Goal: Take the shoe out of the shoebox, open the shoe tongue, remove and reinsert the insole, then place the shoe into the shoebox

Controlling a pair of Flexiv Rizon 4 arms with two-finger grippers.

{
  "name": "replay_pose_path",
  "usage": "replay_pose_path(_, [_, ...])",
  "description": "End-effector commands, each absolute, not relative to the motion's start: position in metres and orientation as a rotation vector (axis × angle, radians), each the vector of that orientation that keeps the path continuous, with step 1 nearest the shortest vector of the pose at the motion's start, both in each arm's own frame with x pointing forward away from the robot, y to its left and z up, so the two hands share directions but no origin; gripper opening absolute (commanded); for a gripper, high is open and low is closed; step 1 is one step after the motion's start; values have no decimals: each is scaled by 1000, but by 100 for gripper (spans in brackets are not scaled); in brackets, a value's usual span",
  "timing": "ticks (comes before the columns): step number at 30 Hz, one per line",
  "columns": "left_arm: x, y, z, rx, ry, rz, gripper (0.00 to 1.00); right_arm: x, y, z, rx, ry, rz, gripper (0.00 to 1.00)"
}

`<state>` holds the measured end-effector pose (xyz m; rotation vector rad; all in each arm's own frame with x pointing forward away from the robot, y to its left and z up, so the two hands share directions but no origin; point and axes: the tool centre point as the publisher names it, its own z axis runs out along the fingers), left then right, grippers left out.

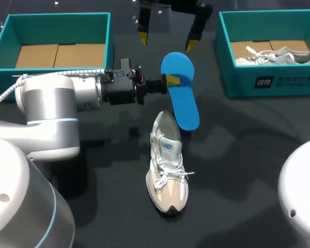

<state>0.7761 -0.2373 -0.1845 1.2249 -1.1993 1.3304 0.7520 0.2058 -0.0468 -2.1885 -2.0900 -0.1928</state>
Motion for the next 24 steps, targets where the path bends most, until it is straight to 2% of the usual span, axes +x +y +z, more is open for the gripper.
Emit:
replay_pose_path(1, [775,-238,-185,1226,-1197,1335,0,758,214,-49,-2256,-2135,-53,100])
replay_pose_path(16, [775,-238,-185,1226,-1197,1335,0,758,215,-42,-2328,-2117,-104,100])
replay_pose_path(24, [775,-238,-185,1226,-1197,1335,0,759,189,-35,-2113,-1944,-466,100])
